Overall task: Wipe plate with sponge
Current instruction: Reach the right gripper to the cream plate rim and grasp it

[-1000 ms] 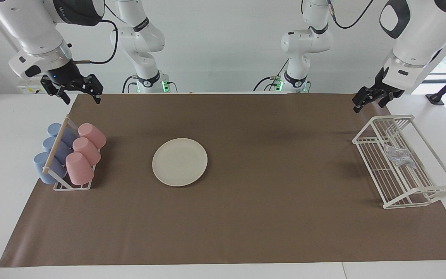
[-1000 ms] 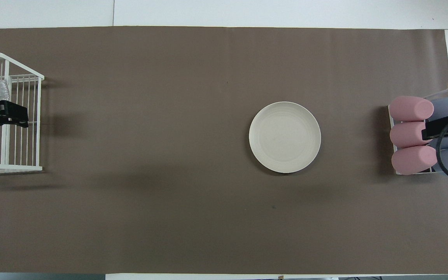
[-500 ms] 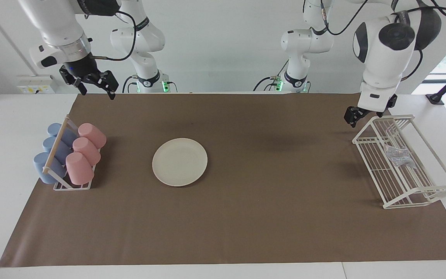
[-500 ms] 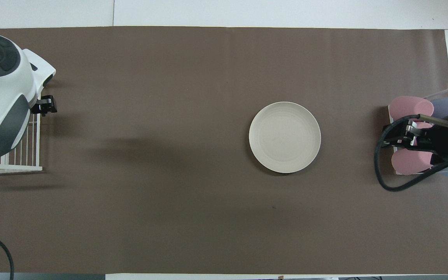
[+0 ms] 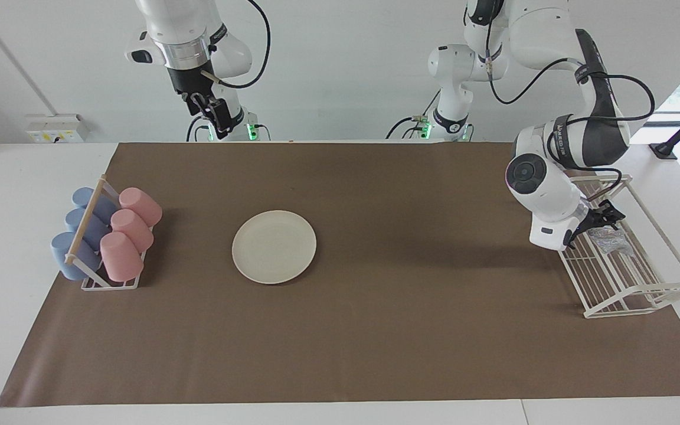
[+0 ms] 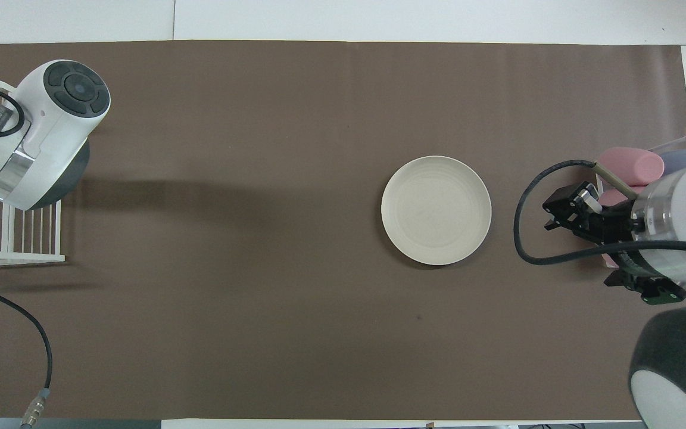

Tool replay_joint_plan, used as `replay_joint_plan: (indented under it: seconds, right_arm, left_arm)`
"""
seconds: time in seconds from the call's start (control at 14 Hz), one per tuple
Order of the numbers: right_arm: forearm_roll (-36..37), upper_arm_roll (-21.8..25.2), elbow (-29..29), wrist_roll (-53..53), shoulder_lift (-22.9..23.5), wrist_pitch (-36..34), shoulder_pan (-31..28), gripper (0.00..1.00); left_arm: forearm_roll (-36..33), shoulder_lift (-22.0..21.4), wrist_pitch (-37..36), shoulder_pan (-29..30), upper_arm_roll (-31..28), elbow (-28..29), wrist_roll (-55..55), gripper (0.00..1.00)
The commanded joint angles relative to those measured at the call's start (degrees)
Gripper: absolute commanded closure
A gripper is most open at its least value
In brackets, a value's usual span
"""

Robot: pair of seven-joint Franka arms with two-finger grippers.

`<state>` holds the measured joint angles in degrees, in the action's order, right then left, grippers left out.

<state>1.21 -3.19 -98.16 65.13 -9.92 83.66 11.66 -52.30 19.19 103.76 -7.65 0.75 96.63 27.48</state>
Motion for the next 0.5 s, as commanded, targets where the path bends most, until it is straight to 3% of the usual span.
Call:
replay_joint_plan:
  seconds: [0.0, 0.14, 0.21, 0.36, 0.43]
  right_arm:
    - [-1.12, 0.03, -5.62, 11.64, -3.0, 5.17, 2.57, 0.0]
    - [-1.21, -0.06, -9.4, 17.98, -3.97, 9.58, 4.24, 0.0]
    - [-1.21, -0.06, -9.94, 19.4, -3.97, 10.29, 4.42, 0.0]
    - [-1.21, -0.06, -10.12, 19.77, -3.79, 12.92, 4.51, 0.0]
    - [-1.3, -0.06, -10.03, 19.86, -3.71, 14.07, 4.51, 0.0]
  left_arm:
    - [-1.84, 1.11, -0.05, 1.41, 0.04, -1.54, 0.21, 0.0]
    - [-1.84, 1.11, -0.31, 1.33, 0.04, -1.45, 0.21, 0.02]
    - [-1.75, 1.11, -0.57, 1.24, 0.13, -1.45, 0.21, 0.1]
    - [-1.66, 1.11, -0.66, 1.24, 0.13, -1.45, 0.21, 0.36]
    - [-1.66, 1.11, -0.58, 1.24, 0.13, -1.45, 0.21, 0.55]
